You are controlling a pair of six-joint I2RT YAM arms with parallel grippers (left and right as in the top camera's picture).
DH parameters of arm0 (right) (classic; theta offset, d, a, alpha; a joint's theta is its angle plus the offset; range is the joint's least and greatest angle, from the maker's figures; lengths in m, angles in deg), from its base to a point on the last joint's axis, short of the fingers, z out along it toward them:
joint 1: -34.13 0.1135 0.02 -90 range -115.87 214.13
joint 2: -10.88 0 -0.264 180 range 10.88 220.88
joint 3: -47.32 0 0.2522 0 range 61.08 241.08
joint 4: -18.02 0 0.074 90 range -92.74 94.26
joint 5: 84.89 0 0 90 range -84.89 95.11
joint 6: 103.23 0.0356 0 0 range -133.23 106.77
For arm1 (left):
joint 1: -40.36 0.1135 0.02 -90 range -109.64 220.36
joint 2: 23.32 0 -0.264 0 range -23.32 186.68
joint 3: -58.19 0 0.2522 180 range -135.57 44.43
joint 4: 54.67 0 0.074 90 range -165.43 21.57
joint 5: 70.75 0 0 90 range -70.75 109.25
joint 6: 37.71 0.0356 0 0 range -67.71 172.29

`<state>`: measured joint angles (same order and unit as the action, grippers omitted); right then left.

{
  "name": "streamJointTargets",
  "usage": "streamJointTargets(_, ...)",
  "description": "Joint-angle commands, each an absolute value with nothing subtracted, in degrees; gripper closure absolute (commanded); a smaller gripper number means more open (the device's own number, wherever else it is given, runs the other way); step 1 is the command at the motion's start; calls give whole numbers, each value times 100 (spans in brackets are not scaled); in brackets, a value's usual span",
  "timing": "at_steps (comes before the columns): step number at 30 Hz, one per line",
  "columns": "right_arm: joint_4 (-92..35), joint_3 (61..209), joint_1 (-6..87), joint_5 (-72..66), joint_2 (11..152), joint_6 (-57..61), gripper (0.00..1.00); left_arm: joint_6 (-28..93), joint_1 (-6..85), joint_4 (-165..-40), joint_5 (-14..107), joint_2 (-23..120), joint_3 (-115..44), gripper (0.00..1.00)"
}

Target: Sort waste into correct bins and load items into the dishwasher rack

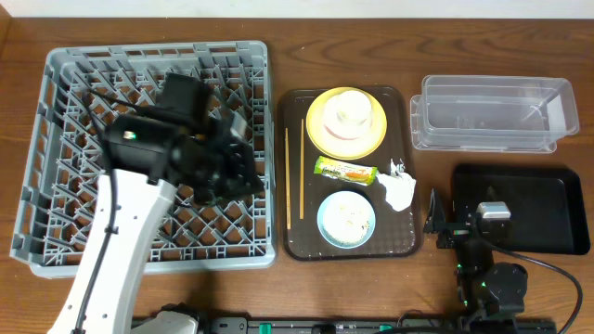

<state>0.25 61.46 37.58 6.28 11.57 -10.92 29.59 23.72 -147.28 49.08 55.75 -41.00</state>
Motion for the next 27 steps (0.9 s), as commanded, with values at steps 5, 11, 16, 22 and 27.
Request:
streamJointTargets(5, 5, 6140, 3753, 615, 1122, -1140, 1, 1737, 1047, -14304, 2724, 5569, -4073, 83)
streamJointTargets(11, 5, 6140, 3753, 615, 1122, -1138, 1, 1488, 234, -13731, 2152, 5612, -4073, 53)
streamJointTargets(16, 5, 6140, 3753, 615, 1122, -1140, 1, 1488, -78, -13460, 2112, 5827, -4073, 34)
streamJointTargets(22, 5, 6140, 3753, 615, 1122, -1138, 1, 1490, -109, -13451, 2112, 6202, -4073, 30)
streamJointTargets(27, 5, 6140, 3753, 615, 1122, -1140, 1, 1490, -109, -13451, 2114, 6596, -4073, 30)
